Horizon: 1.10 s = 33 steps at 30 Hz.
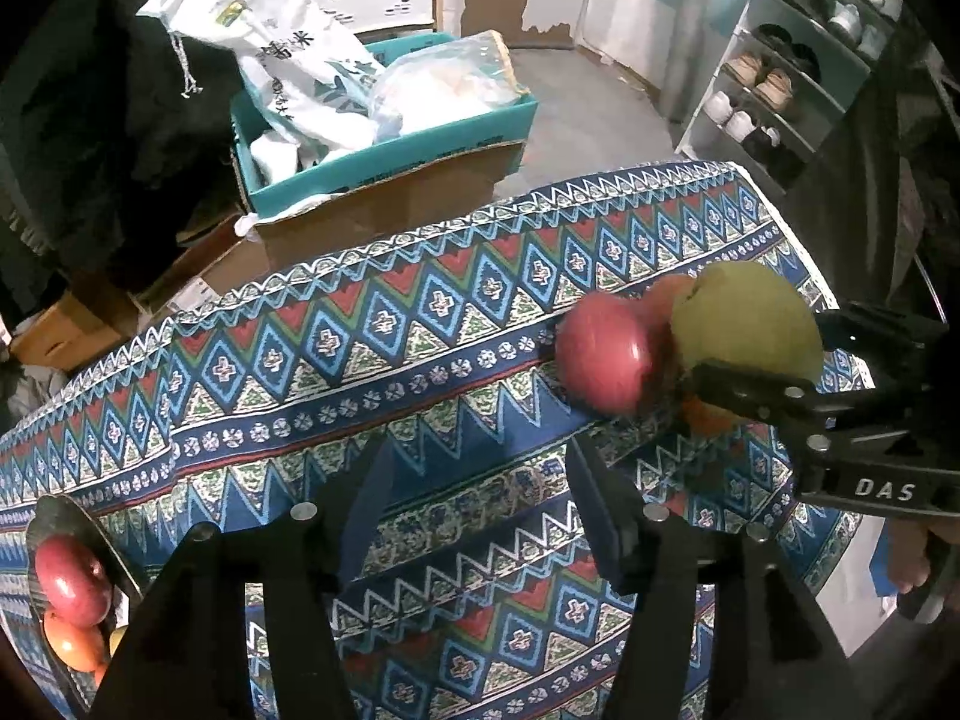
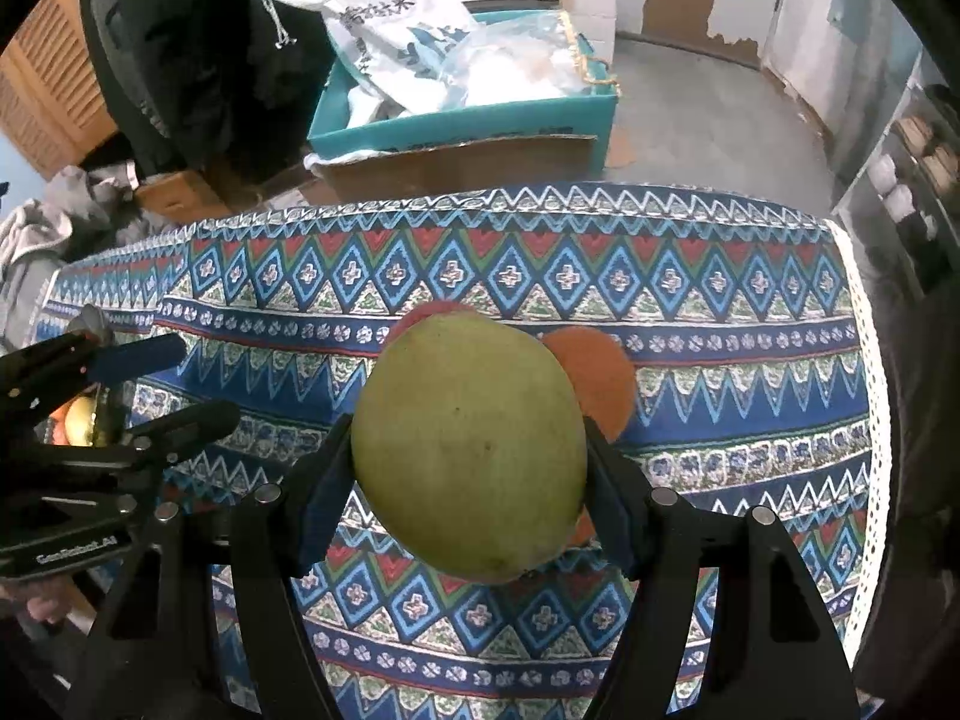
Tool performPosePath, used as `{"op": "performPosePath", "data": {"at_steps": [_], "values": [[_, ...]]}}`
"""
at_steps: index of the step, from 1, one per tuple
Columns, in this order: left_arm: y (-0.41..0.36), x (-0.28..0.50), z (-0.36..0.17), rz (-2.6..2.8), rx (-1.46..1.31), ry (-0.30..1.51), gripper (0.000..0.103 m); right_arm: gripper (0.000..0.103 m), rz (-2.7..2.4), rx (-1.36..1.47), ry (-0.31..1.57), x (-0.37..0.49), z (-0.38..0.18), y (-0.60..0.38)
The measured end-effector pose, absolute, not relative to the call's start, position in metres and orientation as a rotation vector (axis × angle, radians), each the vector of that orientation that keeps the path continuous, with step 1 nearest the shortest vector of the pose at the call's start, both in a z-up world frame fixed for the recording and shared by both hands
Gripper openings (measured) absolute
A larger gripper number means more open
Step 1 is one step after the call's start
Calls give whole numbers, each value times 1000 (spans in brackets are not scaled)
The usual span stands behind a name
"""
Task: Organize fruits
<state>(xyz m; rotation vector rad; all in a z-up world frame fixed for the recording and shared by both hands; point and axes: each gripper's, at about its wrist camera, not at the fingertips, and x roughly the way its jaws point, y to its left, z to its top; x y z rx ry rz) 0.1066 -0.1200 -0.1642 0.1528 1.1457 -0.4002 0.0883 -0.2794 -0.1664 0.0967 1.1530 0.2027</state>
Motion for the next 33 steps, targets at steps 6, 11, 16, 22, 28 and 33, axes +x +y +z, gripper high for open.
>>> {"op": "performPosePath", "data": {"at_steps": [6, 11, 16, 22, 28, 33], "values": [[-134, 107, -169, -426, 121, 1165, 72, 71, 177, 133, 1142, 81, -162, -300], [-154, 103, -175, -475, 101, 1189, 78, 71, 145, 156, 1148, 73, -167, -319], [-178, 101, -187, -500, 127, 1220, 78, 71, 132, 168, 1144, 66, -168, -332], [-194, 103, -200, -511, 104, 1256, 81, 71, 120, 183, 1141, 63, -171, -344], [-211, 101, -220, -503, 167, 1286, 82, 71, 114, 198, 1146, 65, -176, -352], [-215, 103, -237, -489, 181, 1315, 82, 71, 113, 203, 1153, 67, -180, -354]]}}
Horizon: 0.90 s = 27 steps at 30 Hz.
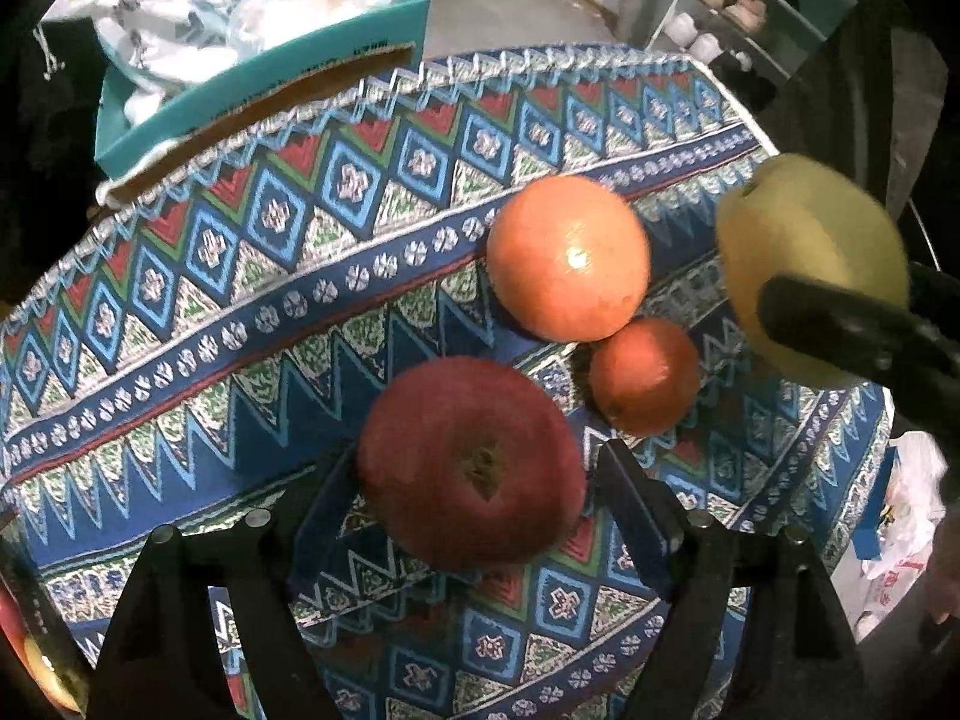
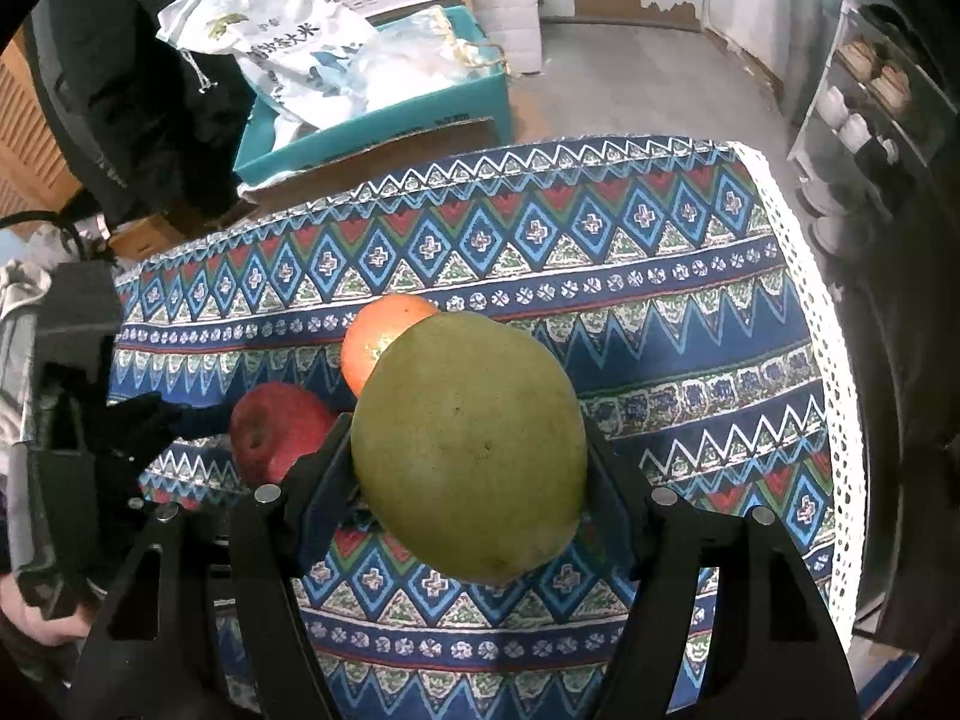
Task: Organize fruits
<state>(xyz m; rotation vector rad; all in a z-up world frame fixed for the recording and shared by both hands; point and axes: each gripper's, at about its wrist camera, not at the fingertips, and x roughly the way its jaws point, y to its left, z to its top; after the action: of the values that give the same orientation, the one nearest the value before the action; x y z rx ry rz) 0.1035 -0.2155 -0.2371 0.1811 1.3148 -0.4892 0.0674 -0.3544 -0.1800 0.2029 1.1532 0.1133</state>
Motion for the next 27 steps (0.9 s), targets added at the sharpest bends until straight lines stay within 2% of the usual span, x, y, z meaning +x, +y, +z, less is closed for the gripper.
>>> {"op": "performPosePath", "data": {"at_steps": [2, 4, 14, 27], "values": [[-216, 106, -242, -487, 171, 1328, 81, 71, 114, 202, 1155, 68, -182, -355], [-215, 107, -246, -496, 170, 1331, 75, 71, 113, 203, 1160, 68, -184, -355], [-203, 101, -239, -498, 183, 1268, 75, 71, 125, 185, 1162, 69, -185, -347], [-174, 93, -193, -481, 169, 1178, 75, 71, 178, 159, 1099, 70, -158, -325]]}}
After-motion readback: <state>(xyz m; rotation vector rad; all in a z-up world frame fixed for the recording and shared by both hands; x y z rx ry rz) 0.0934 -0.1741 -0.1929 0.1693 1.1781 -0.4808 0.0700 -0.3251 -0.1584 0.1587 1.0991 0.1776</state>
